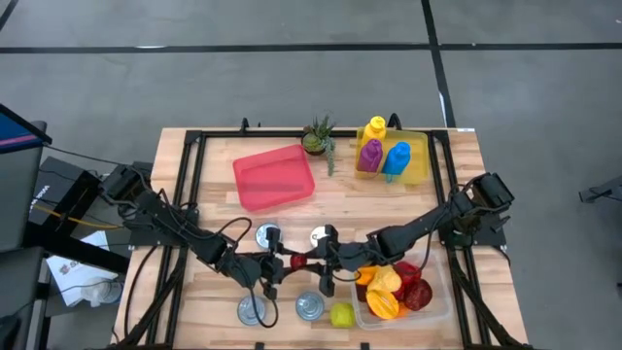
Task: Pick & Place Food Item
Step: Put the pomegranate into the transparent bin
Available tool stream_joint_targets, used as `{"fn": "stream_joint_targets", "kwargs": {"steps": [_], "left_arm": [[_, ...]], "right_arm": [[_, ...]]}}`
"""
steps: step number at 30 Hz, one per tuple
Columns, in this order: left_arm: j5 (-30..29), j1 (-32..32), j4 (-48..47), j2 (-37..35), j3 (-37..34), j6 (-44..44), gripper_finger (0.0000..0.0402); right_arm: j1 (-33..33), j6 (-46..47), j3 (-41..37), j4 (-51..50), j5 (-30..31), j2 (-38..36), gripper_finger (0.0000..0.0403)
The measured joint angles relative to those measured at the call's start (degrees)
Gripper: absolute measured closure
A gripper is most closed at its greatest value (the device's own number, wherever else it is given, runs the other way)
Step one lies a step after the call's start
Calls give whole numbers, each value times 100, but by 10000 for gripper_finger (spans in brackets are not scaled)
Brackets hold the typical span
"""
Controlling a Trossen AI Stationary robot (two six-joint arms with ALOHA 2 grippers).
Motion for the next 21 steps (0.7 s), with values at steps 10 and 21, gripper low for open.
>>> {"fn": "stream_joint_targets", "kwargs": {"steps": [10,21], "left_arm": [[91,-139,-310,-13,25,42,204],[38,-393,-932,-560,17,-469,95]], "right_arm": [[64,-116,0,31,-46,9,307],[165,-286,0,126,-4,7,307]]}}
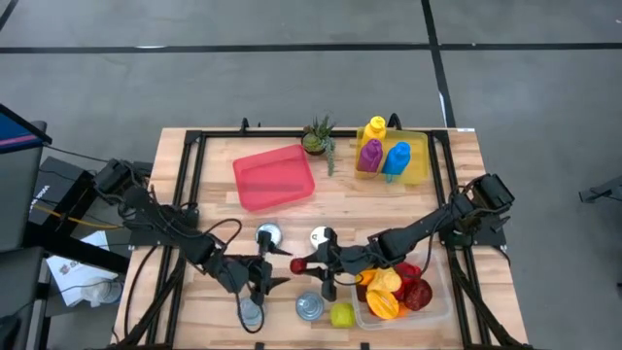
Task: Pick & Place Food Item
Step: Put the pomegranate into the transparent bin
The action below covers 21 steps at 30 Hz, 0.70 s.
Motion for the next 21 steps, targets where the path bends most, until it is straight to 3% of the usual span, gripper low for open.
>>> {"fn": "stream_joint_targets", "kwargs": {"steps": [4,7,12,16,21], "left_arm": [[-116,-5,-317,-453,-4,-441,65],[-293,-55,-2,-783,-149,-474,55],[-338,-75,2122,-1411,-1103,-68,56],[-271,-41,3738,-1871,-2093,58,66],[-254,76,4088,-2272,-2938,-359,80]], "right_arm": [[91,-251,0,121,12,0,307],[196,-454,0,300,151,-1,309],[390,-808,0,470,748,-4,311],[473,-892,0,408,894,-9,311],[608,-558,80,-491,903,-253,311]]}}
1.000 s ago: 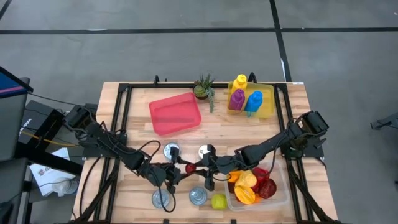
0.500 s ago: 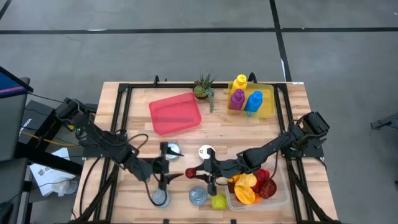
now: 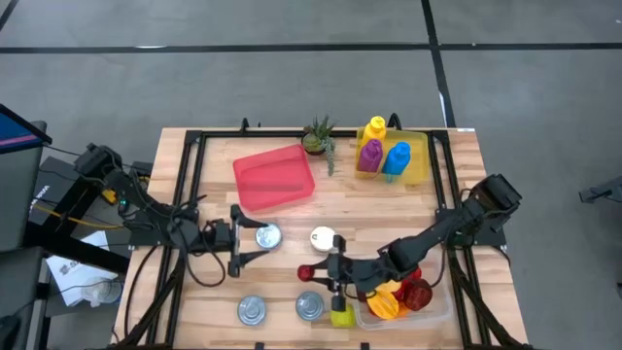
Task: Pick & Place Food Item
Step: Put the pomegranate into the transparent bin
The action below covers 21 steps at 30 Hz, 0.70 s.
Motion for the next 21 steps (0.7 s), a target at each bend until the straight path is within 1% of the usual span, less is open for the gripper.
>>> {"fn": "stream_joint_targets", "kwargs": {"steps": [3,7,13,16,21], "left_arm": [[-7,15,39,-94,-255,-229,85],[-3,15,109,-141,-404,-260,87],[-18,15,110,-159,-417,-256,88],[-32,15,106,-157,-417,-234,88],[-32,15,105,-157,-417,-234,88]], "right_arm": [[112,439,198,-1078,4,-179,311],[317,1118,614,-2690,0,-357,311],[741,2340,1611,-5304,-186,-388,311],[969,2781,2158,-6269,-234,-392,311],[1333,3429,2978,-7488,-324,-392,311]]}}
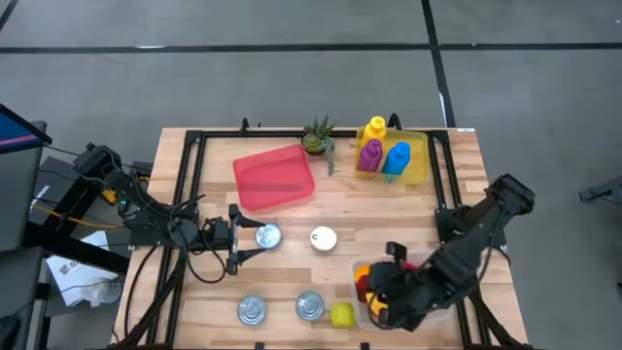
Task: Pick & Place Food Item
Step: Put the pomegranate into the transparent bin
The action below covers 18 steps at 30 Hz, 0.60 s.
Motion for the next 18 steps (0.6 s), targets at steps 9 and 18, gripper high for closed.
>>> {"fn": "stream_joint_targets", "kwargs": {"steps": [9,18], "left_arm": [[0,0,-9,1,0,3,88],[2,0,-17,2,0,13,88]], "right_arm": [[478,1473,183,-1141,-809,68,313],[758,2346,-21,-1874,-1357,68,313]]}}
